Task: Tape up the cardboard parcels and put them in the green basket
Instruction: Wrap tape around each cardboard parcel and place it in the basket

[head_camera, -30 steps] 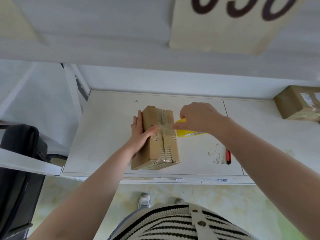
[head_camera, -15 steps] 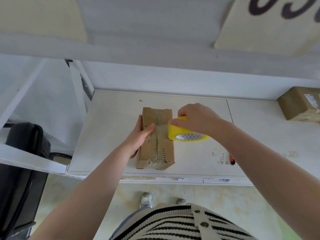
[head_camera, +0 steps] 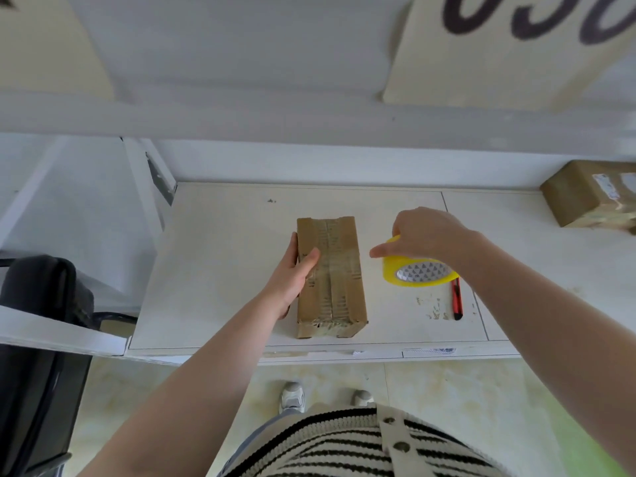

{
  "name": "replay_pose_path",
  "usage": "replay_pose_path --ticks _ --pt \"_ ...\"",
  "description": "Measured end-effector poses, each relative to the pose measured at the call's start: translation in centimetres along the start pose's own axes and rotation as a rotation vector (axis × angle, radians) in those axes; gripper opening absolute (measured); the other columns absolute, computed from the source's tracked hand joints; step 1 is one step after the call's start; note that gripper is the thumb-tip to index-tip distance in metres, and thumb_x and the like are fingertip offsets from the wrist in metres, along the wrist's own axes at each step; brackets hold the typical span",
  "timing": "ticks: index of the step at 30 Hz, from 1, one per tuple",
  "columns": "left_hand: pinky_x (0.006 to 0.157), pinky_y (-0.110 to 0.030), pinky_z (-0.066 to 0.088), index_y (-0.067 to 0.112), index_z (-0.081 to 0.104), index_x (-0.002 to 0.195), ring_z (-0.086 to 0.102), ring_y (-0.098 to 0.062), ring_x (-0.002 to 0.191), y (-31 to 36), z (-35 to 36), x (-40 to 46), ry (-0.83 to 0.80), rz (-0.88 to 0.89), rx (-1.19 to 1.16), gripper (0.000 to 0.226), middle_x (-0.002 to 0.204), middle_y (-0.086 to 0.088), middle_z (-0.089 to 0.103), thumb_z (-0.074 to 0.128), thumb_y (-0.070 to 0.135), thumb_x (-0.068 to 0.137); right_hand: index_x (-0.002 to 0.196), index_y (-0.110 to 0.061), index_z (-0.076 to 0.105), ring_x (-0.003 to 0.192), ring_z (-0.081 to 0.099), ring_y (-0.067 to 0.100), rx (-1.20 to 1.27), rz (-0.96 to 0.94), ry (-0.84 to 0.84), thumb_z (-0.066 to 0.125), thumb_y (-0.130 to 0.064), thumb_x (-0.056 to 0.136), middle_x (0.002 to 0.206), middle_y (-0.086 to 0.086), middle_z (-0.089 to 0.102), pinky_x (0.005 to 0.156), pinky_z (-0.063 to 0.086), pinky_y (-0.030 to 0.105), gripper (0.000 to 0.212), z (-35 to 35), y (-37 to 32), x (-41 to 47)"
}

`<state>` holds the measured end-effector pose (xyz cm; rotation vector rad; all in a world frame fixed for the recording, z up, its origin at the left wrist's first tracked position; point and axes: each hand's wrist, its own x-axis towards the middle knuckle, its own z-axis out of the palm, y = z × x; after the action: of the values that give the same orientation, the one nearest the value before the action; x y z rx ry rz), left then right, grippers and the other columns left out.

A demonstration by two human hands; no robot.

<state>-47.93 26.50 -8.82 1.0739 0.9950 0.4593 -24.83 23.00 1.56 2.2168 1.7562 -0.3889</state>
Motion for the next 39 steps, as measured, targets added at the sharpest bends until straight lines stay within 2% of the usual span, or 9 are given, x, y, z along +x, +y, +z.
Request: replay_pose_path --ticks 8,11,14,16,18,20,25,35,39 --pt "0.099 -0.045 0.05 0.045 0.024 0.152 0.057 -0.012 0.123 0.8 -0.9 0.0 -0.007 -0.061 0.183 0.081 0.151 0.017 0.043 0.072 0.043 0.087 0.055 -0.014 0.051 0.05 0.051 0.017 0.315 0.081 -0.199 0.046 -0.096 0.055 0.049 -0.002 0.048 0.055 0.037 0.029 0.082 5.9 1.1 0.9" --pt "0.094 -0.045 0.053 0.047 0.041 0.139 0.064 -0.008 0.109 1.1 -0.8 0.2 -0.012 -0.057 0.212 0.06 0.137 0.021 0.054 0.072 0.033 0.09 0.052 -0.018 0.04 0.046 0.041 0.016 0.355 0.052 -0.227 0.035 -0.104 0.037 0.043 -0.006 0.034 0.054 0.034 0.029 0.087 6.5 0.7 1.2" --pt "0.092 -0.042 0.052 0.043 0.037 0.142 0.063 -0.011 0.112 1.5 -0.6 0.0 -0.046 -0.051 0.21 0.059 0.141 0.013 0.053 0.067 0.027 0.094 0.057 -0.016 0.052 0.051 0.048 0.017 0.365 0.038 -0.22 0.033 -0.104 0.034 0.051 -0.002 0.044 0.056 0.038 0.03 0.093 6.8 0.7 1.7" --pt "0.106 -0.047 0.044 0.036 0.013 0.156 0.05 -0.02 0.132 1.7 0.0 -0.1 -0.003 -0.024 0.252 0.08 0.157 0.0 0.035 0.064 0.021 0.096 0.07 -0.009 0.067 0.057 0.056 0.018 0.362 0.035 -0.215 0.038 -0.101 0.045 0.058 0.001 0.055 0.06 0.045 0.032 0.1 7.1 0.9 1.9" --pt "0.122 -0.052 0.015 0.026 -0.012 0.157 0.009 -0.028 0.152 2.2 1.6 0.0 0.148 0.101 0.637 0.089 0.166 -0.008 -0.005 0.056 0.021 0.099 0.081 -0.005 0.07 0.06 0.059 0.018 0.351 0.037 -0.213 0.043 -0.096 0.056 0.063 0.003 0.06 0.064 0.05 0.034 0.098 7.3 1.0 2.0" --pt "0.12 -0.049 -0.007 0.018 -0.018 0.155 -0.017 -0.028 0.15 2.3 3.7 0.4 0.266 0.37 1.123 0.08 0.162 -0.009 -0.024 0.041 0.033 0.103 0.071 -0.006 0.066 0.056 0.054 0.019 0.347 0.026 -0.214 0.044 -0.094 0.06 0.059 0.002 0.055 0.061 0.045 0.033 0.091 7.3 0.8 1.9" --pt "0.122 -0.048 -0.01 0.013 -0.02 0.154 -0.025 -0.025 0.149 0.8 5.2 2.3 0.222 0.415 1.575 0.07 0.161 -0.008 -0.027 0.003 0.051 0.1 0.053 -0.015 0.041 0.045 0.038 0.016 0.365 0.032 -0.224 0.047 -0.089 0.066 0.047 -0.002 0.037 0.052 0.031 0.029 0.076 7.2 0.6 1.5" --pt "0.122 -0.046 -0.011 0.019 -0.019 0.155 -0.022 -0.021 0.149 1.3 3.6 2.4 0.14 0.378 1.531 0.087 0.158 -0.005 -0.031 -0.012 0.072 0.086 0.053 -0.017 0.033 0.044 0.029 0.014 0.516 -0.05 -0.205 0.049 -0.082 0.075 0.047 -0.005 0.029 0.052 0.026 0.029 0.071 7.3 0.7 1.4" --pt "0.121 -0.044 -0.014 0.026 -0.015 0.156 -0.027 -0.015 0.147 1.8 -0.2 1.6 0.151 0.378 1.325 0.095 0.161 -0.002 -0.027 0.009 0.082 0.083 0.068 -0.012 0.06 0.059 0.048 0.013 0.802 -0.18 -0.187 0.058 -0.059 0.089 0.061 -0.003 0.05 0.06 0.037 0.028 0.051 6.8 0.8 0.8"
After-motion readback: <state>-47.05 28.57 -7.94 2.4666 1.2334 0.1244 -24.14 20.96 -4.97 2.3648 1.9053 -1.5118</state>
